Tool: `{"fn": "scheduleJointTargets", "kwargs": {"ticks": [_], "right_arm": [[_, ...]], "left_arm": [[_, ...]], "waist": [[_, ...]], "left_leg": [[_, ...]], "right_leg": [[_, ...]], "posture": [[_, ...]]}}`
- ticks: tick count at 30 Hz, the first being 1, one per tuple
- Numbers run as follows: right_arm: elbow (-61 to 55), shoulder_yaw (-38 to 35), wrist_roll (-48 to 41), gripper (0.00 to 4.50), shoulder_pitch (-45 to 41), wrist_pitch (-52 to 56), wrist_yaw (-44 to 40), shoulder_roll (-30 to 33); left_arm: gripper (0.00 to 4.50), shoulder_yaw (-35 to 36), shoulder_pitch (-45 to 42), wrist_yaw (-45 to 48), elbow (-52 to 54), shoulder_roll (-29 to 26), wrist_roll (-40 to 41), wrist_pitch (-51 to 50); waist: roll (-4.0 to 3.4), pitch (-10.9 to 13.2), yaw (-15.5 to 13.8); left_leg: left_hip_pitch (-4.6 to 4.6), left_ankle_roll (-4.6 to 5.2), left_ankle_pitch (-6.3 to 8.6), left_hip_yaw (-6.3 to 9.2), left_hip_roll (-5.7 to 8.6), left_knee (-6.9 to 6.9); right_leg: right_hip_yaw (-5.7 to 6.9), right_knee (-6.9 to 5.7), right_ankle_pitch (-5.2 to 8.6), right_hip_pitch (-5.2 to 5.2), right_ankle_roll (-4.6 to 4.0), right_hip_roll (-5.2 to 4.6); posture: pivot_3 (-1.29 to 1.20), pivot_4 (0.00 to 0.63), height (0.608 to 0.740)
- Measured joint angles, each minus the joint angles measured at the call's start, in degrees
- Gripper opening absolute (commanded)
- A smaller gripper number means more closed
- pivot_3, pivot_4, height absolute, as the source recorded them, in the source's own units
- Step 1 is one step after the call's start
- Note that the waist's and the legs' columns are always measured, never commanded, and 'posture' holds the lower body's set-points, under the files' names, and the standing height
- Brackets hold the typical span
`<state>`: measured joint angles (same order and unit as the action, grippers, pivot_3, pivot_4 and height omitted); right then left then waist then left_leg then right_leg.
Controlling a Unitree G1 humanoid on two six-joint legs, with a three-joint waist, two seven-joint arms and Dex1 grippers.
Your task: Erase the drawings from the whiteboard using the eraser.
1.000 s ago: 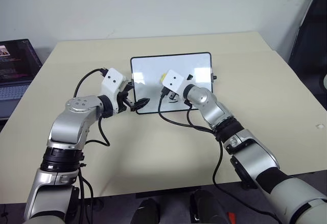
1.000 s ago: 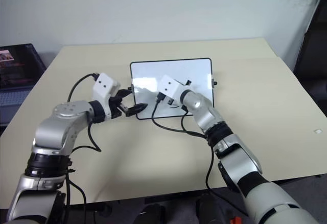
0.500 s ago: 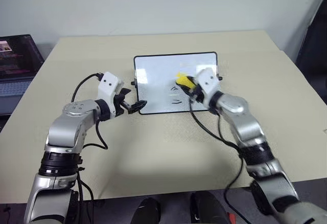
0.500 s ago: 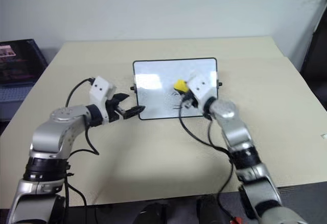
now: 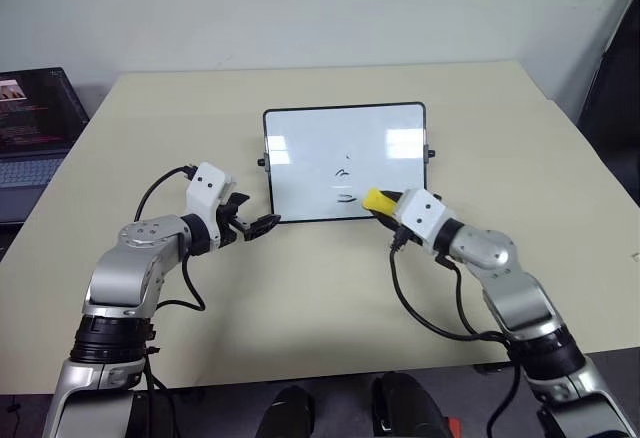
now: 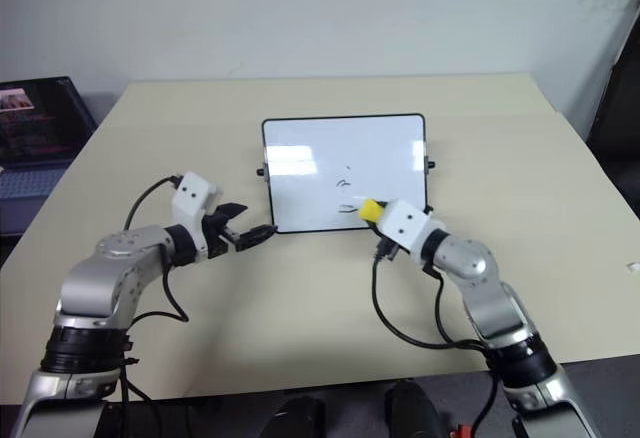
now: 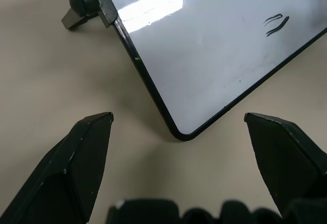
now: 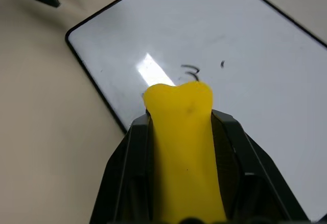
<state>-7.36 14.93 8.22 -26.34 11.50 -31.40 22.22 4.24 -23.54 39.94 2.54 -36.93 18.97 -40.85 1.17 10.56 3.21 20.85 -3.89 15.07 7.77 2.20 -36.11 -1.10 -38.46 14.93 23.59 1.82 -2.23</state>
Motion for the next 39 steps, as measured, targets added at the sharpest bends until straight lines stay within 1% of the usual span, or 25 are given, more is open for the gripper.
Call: {"fn": "scheduleJointTargets", "kwargs": {"ticks": [3,5,9,13,16,19,28,34,37,39], "right_arm": [[8.6,0.1,2.1,1.2,-8.3,-3.2,3.4,-3.0],[13.0,0.2,3.0,1.2,-12.1,-5.5,5.1,-4.4],[28.7,0.6,5.5,1.2,-21.7,-10.2,9.0,-7.6],[39.7,0.7,6.6,1.2,-26.6,-14.6,11.7,-10.1],[44.9,1.3,7.1,1.2,-26.7,-16.8,12.1,-11.5],[47.4,2.9,8.4,1.2,-26.8,-19.6,12.3,-12.5],[50.4,7.4,10.8,1.2,-23.6,-23.5,10.1,-12.9],[52.0,7.4,10.9,1.2,-24.6,-23.6,12.1,-12.9],[53.5,6.3,10.9,1.2,-26.8,-23.2,14.8,-12.4],[54.9,4.5,10.9,1.2,-29.3,-22.5,17.1,-10.9]], "left_arm": [[4.5,0.1,0.0,-0.1,0.3,0.0,0.1,0.0],[4.5,0.1,0.0,-0.1,0.5,-0.1,0.1,-0.1],[4.5,-0.2,-1.3,0.8,0.9,-0.3,0.1,-0.1],[4.5,-0.6,-3.3,1.4,1.4,-0.4,0.1,-0.1],[4.5,-1.3,-3.4,2.4,1.6,-0.4,0.1,-0.1],[4.5,-1.9,-3.4,3.9,1.9,-0.5,0.2,-0.1],[4.5,-2.8,-3.2,5.6,2.4,-1.0,0.0,0.6],[4.5,-2.8,-3.2,5.7,2.4,-1.0,-0.1,1.2],[4.5,-2.8,-3.1,5.7,2.4,-1.0,-0.1,1.3],[4.5,-2.8,-3.0,5.7,2.4,-1.0,-0.1,1.3]], "waist": [[0.01,0.0,0.0],[0.01,0.0,-0.2],[0.03,0.0,-0.1],[0.03,0.0,-0.1],[0.03,0.0,0.0],[0.05,0.0,0.1],[0.07,0.0,0.2],[0.08,0.0,0.1],[0.07,0.0,0.0],[0.08,0.0,-0.1]], "left_leg": [[0.0,-0.03,-0.02,0.03,0.0,0.0],[0.01,-0.07,-0.04,0.06,0.0,0.02],[0.08,-0.13,-0.07,0.03,0.01,0.02],[0.1,-0.13,-0.07,0.01,0.01,0.06],[0.1,-0.12,-0.06,-0.01,0.01,0.07],[0.04,-0.06,-0.03,-0.03,0.01,0.05],[-0.56,0.01,-0.03,-0.05,0.05,-0.02],[-0.68,-0.07,-0.2,0.0,0.04,-0.03],[-0.66,-0.1,-0.28,0.02,0.04,-0.03],[-0.63,-0.1,-0.28,0.02,0.04,-0.03]], "right_leg": [[0.03,-0.01,-0.06,0.0,-0.11,0.02],[0.06,-0.02,-0.07,0.0,-0.12,0.02],[0.05,-0.01,-0.07,0.07,-0.12,0.02],[0.04,0.07,-0.07,0.06,-0.12,0.01],[0.03,0.09,-0.07,0.07,-0.12,0.02],[-0.01,-0.02,-0.07,0.05,-0.12,0.03],[-0.05,-0.3,-0.11,-0.38,-0.21,0.23],[-0.03,-0.44,-0.09,-0.42,-0.15,0.28],[-0.01,-0.47,-0.13,-0.41,-0.18,0.29],[-0.02,-0.46,-0.15,-0.4,-0.22,0.29]], "posture": [[0.0,0.15,0.74],[0.0,0.15,0.74],[0.0,0.15,0.74],[0.0,0.15,0.74],[0.0,0.15,0.74],[0.0,0.15,0.74],[0.0,0.15,0.74],[0.0,0.15,0.74],[0.0,0.15,0.74],[0.0,0.15,0.74]]}}
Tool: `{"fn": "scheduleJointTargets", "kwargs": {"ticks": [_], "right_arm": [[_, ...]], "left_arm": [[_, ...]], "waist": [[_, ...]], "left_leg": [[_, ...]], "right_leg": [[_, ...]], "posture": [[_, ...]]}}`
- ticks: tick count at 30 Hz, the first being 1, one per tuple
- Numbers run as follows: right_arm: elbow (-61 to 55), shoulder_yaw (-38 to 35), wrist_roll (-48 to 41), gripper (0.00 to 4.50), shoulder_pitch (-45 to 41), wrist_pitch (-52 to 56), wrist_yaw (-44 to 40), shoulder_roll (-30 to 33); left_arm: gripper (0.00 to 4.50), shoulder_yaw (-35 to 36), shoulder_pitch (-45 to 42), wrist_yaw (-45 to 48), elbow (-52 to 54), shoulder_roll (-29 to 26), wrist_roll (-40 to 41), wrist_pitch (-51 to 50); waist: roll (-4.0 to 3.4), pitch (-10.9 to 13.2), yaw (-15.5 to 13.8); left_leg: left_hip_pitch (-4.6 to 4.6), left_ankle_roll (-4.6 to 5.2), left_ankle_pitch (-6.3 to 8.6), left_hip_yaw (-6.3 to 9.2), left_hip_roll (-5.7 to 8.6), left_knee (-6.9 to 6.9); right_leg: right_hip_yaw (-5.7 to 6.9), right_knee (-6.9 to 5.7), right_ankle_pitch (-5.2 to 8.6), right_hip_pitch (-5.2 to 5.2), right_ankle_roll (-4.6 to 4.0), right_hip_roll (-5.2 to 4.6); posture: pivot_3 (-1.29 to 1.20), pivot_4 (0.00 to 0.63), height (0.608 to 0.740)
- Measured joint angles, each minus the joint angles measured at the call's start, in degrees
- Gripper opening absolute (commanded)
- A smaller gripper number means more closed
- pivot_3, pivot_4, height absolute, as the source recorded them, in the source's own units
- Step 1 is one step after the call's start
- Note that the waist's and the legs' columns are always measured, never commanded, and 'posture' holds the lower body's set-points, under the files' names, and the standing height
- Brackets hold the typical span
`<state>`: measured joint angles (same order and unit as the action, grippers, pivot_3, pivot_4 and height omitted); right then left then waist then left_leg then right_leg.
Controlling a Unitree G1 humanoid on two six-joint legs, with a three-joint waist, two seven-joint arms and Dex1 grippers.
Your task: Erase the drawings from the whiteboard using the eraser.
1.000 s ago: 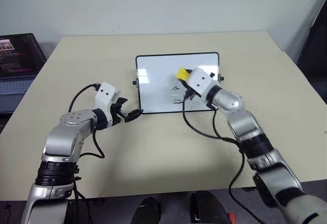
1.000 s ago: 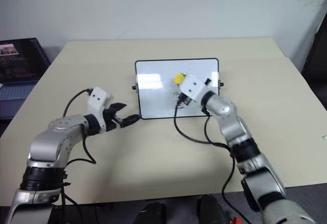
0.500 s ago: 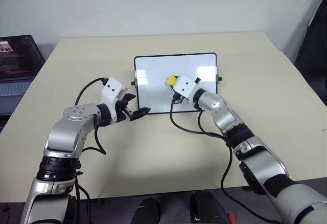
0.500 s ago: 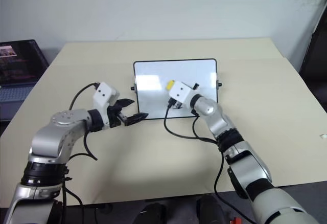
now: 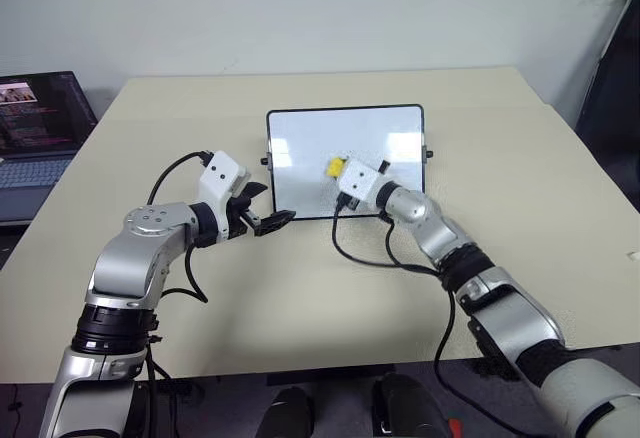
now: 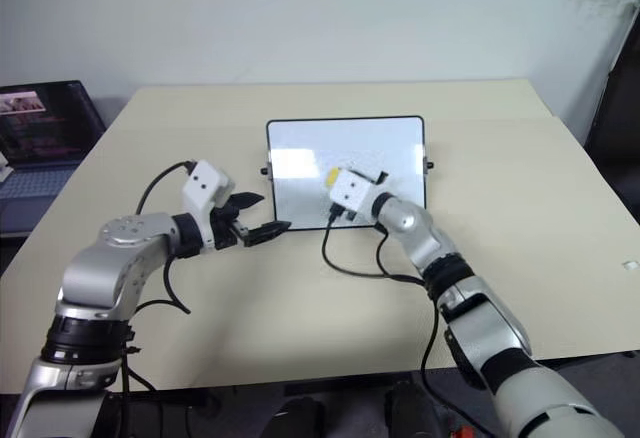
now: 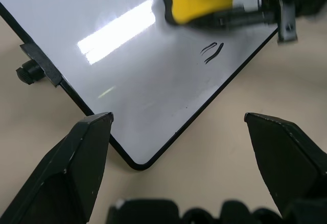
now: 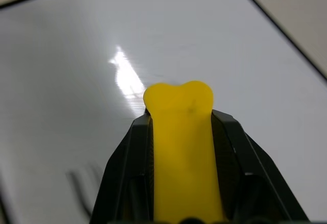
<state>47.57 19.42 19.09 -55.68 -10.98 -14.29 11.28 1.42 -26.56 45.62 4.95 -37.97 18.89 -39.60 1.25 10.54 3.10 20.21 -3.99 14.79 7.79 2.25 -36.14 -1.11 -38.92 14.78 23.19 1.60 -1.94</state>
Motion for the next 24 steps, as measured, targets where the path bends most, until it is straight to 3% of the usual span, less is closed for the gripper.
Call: {"fn": "scheduleJointTargets", "kwargs": {"ticks": [6,18,24], "right_arm": [[1.7,-2.1,0.0,1.2,-1.8,0.0,2.8,1.6],[-4.8,4.2,2.1,1.19,5.4,0.8,-6.6,-0.6],[-4.7,4.4,3.8,1.19,4.7,1.5,-2.7,-0.3]], "left_arm": [[4.5,0.0,0.5,0.0,0.0,0.0,0.0,0.0],[4.5,0.0,0.8,-0.4,0.3,0.0,0.1,0.0],[4.5,0.0,0.9,-0.6,0.4,0.0,0.1,0.0]], "waist": [[0.01,0.0,0.1],[0.17,-0.1,0.7],[0.17,-0.1,0.4]], "left_leg": [[0.03,0.0,0.02,-0.02,0.0,0.06],[-0.24,0.0,0.0,-0.06,-0.08,0.05],[-0.24,-0.02,-0.02,-0.05,-0.07,0.04]], "right_leg": [[0.0,0.05,-0.03,0.02,-0.07,-0.02],[-0.07,-0.04,0.0,-0.1,-0.01,0.0],[-0.08,-0.04,-0.01,-0.11,-0.02,0.0]], "posture": [[0.0,0.15,0.74],[0.0,0.15,0.74],[0.0,0.15,0.74]]}}
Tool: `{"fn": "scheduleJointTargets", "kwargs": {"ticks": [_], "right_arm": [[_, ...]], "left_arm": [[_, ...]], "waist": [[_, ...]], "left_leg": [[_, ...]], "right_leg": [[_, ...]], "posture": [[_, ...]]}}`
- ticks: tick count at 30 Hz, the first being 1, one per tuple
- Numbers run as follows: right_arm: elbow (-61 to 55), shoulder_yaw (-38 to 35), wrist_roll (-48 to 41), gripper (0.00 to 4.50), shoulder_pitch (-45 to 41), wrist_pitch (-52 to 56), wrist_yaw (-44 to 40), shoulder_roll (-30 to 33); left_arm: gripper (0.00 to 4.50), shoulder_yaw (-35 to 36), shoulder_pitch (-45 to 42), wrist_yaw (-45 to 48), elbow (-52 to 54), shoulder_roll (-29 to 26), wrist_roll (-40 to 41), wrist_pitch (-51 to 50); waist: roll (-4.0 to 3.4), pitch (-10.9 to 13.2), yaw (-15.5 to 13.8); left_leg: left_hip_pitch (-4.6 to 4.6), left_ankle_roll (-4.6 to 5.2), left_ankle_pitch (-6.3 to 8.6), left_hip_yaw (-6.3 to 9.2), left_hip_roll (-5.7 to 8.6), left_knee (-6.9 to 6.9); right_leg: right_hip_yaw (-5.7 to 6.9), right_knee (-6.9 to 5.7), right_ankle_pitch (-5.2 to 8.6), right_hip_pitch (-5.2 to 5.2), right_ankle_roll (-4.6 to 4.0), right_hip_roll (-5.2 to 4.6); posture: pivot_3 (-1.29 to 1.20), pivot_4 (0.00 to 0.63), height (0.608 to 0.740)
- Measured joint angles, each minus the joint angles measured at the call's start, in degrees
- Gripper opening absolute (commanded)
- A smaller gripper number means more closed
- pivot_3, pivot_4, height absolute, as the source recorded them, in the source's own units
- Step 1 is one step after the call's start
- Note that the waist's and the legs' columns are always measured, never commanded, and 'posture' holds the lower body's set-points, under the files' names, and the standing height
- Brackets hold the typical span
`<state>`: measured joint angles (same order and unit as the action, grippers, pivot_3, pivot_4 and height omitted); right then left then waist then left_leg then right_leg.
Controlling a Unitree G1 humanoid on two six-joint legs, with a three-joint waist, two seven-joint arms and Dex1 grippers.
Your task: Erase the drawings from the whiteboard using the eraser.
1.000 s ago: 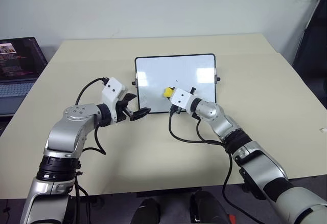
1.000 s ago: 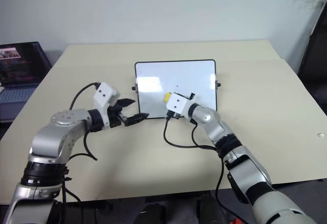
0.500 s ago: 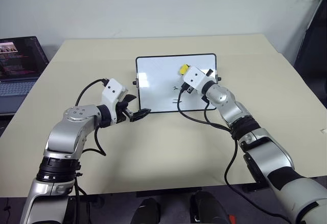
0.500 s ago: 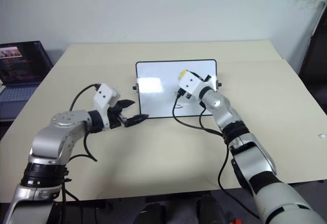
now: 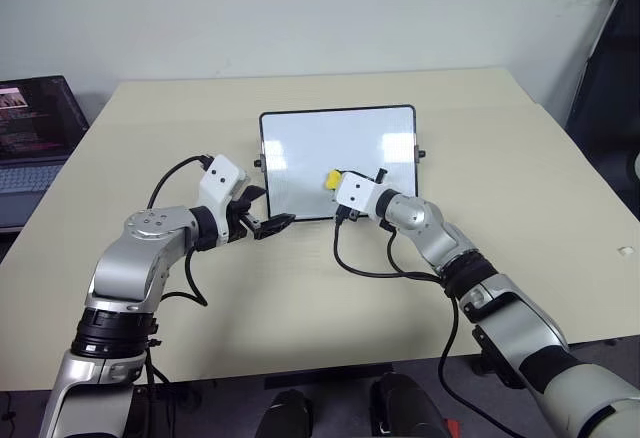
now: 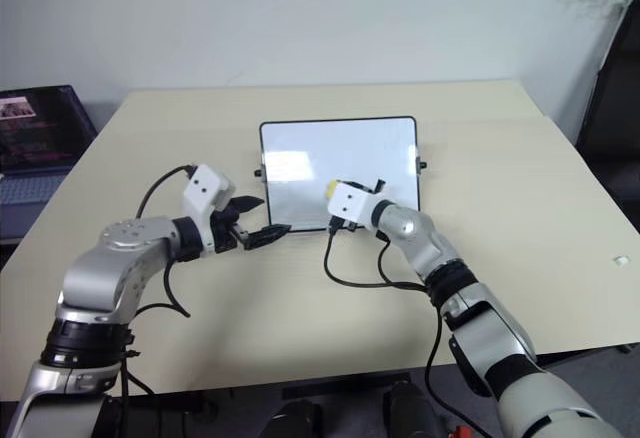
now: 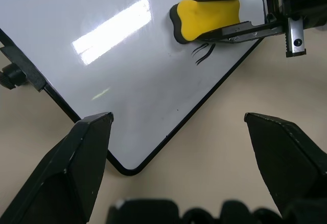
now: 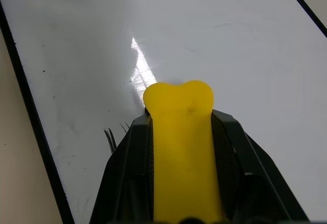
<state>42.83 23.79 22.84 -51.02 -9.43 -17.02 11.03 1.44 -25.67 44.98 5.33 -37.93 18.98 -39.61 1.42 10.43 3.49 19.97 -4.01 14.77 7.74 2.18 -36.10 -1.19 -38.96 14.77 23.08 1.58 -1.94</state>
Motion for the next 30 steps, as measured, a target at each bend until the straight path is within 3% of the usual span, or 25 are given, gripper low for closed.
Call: {"fn": "scheduleJointTargets", "kwargs": {"ticks": [7,21,24,30], "right_arm": [[1.6,-2.4,1.3,1.19,-3.8,0.7,7.2,4.1],[-7.8,-1.5,0.1,1.19,5.1,2.1,2.0,1.6],[-11.5,-4.4,-3.5,1.19,6.6,5.7,-0.5,1.6],[-38.2,-15.4,-22.7,1.19,18.6,25.7,-12.9,2.5]], "left_arm": [[4.5,0.0,0.2,-0.5,0.6,0.1,0.0,0.0],[4.5,-0.1,0.3,-0.6,0.9,0.7,0.1,0.0],[4.5,-0.1,0.7,-0.8,0.9,0.8,0.1,0.0],[4.5,1.6,3.5,-3.6,0.4,2.2,-0.1,2.9]], "waist": [[0.03,0.0,-0.8],[0.06,0.0,0.0],[0.06,0.0,-0.2],[0.03,0.0,-0.9]], "left_leg": [[0.1,-0.01,-0.02,0.03,0.03,0.01],[0.11,-0.01,-0.02,0.03,-0.06,0.04],[0.29,-0.01,-0.02,0.07,-0.04,0.04],[0.93,-0.11,0.1,0.31,-0.45,0.05]], "right_leg": [[0.05,0.1,-0.01,0.01,0.0,0.0],[0.05,0.1,0.0,0.07,-0.01,0.0],[0.09,0.18,0.0,0.15,0.0,0.0],[0.23,0.5,-0.16,0.51,-0.24,-0.08]], "posture": [[0.0,0.15,0.74],[0.0,0.15,0.74],[0.0,0.15,0.74],[0.0,0.15,0.74]]}}
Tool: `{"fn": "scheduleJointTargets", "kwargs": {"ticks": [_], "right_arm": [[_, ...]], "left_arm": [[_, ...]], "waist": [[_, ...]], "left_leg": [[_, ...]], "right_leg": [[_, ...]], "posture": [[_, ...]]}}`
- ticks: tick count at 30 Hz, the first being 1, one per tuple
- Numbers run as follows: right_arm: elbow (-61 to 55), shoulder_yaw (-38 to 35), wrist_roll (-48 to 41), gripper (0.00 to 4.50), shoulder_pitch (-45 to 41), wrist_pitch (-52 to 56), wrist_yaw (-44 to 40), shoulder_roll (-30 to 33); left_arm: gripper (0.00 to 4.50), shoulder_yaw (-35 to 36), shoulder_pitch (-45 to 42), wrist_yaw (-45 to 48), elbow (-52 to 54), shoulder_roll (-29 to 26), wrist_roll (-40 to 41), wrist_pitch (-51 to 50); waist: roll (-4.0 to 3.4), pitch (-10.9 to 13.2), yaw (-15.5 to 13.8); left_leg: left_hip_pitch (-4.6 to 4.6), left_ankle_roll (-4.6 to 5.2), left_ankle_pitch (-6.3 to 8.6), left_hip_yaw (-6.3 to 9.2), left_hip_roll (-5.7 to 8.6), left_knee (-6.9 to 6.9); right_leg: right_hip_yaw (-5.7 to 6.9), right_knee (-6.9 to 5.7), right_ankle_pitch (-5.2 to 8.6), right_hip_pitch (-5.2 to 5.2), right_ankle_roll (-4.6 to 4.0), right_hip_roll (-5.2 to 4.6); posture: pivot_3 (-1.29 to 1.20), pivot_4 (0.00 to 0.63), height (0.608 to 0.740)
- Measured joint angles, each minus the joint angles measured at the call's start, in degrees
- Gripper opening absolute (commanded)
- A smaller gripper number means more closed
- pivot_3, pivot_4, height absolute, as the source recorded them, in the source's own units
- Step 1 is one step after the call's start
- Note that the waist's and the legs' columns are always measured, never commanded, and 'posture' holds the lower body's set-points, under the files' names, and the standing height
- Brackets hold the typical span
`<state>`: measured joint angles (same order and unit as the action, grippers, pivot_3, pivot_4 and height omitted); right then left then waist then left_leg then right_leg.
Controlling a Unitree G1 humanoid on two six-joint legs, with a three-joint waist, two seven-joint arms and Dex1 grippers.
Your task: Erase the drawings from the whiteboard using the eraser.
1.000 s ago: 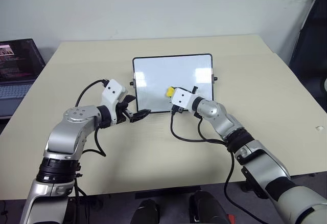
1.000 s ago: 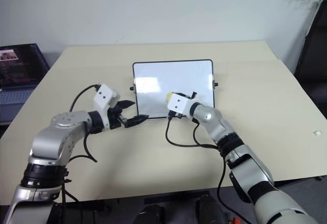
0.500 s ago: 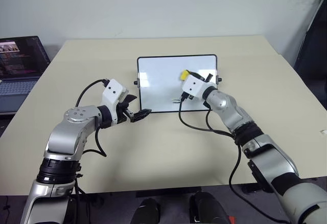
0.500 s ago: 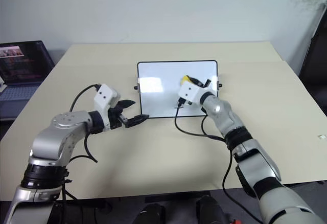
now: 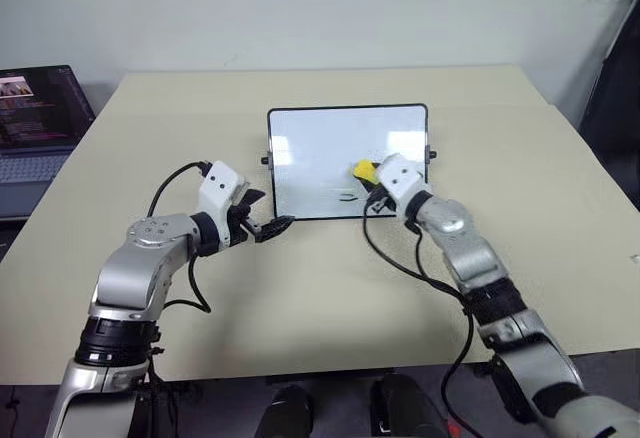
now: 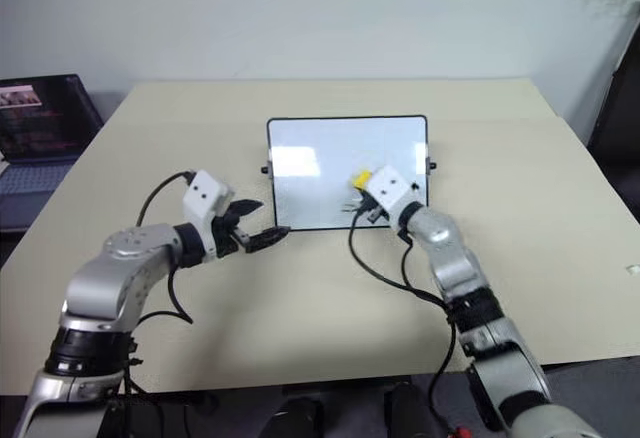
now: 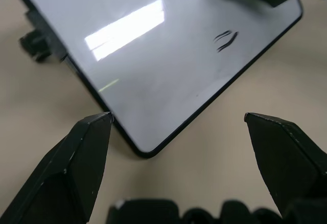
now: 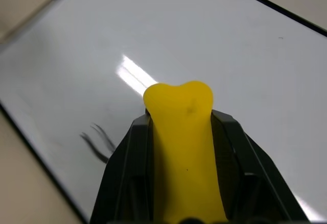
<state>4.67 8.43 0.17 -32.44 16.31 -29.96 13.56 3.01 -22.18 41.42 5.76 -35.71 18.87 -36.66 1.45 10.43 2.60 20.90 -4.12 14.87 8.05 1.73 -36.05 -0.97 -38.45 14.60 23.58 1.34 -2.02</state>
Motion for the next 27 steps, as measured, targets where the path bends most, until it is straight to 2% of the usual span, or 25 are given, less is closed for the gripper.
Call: {"fn": "scheduleJointTargets", "kwargs": {"ticks": [3,6,11,13,20,27], "right_arm": [[-12.2,-2.1,-7.2,1.18,6.2,9.0,-3.8,2.3],[-21.8,-4.6,-11.0,1.18,13.6,14.9,-5.6,7.4],[-30.0,-3.5,-7.9,1.18,24.4,14.8,-8.8,19.5],[-30.7,-2.2,-5.8,1.18,26.8,13.1,-8.8,21.4],[-29.0,1.8,3.4,1.18,26.7,0.8,-4.1,21.1],[-22.9,4.4,6.5,1.18,21.2,-5.9,-0.3,14.5]], "left_arm": [[4.5,1.5,1.2,-0.9,0.5,0.9,0.3,1.4],[4.5,2.6,3.6,-1.6,1.0,1.4,0.5,2.4],[4.5,3.4,6.6,-2.0,1.3,1.8,0.6,4.0],[4.5,3.4,7.1,-2.0,1.5,2.1,0.6,4.6],[4.5,3.0,8.1,-1.5,3.0,2.2,0.5,6.0],[4.5,3.0,7.8,-1.4,2.9,2.2,0.6,6.7]], "waist": [[-0.03,0.0,-0.4],[-0.04,0.0,-0.6],[-0.03,0.0,-0.9],[-0.01,0.0,-0.8],[0.01,0.0,-0.8],[0.01,0.0,-0.8]], "left_leg": [[0.08,0.03,0.1,0.0,-0.09,0.12],[0.09,0.12,0.26,-0.17,-0.07,0.11],[0.07,0.18,0.33,-0.25,-0.08,0.09],[0.04,0.17,0.33,-0.32,-0.16,0.08],[-0.05,0.15,0.31,-0.35,-0.2,-0.02],[-0.05,0.1,0.28,-0.31,-0.21,-0.01]], "right_leg": [[0.04,0.38,0.01,-0.01,0.0,0.03],[0.04,0.49,0.09,-0.03,0.13,0.02],[0.04,0.61,0.29,-0.09,0.46,0.01],[0.02,0.61,0.31,-0.1,0.46,0.06],[0.02,0.59,0.3,-0.23,0.46,0.15],[0.01,0.59,0.29,-0.23,0.45,0.16]], "posture": [[0.0,0.15,0.74],[0.0,0.15,0.74],[0.0,0.15,0.74],[0.0,0.15,0.74],[0.0,0.15,0.74],[0.0,0.15,0.74]]}}
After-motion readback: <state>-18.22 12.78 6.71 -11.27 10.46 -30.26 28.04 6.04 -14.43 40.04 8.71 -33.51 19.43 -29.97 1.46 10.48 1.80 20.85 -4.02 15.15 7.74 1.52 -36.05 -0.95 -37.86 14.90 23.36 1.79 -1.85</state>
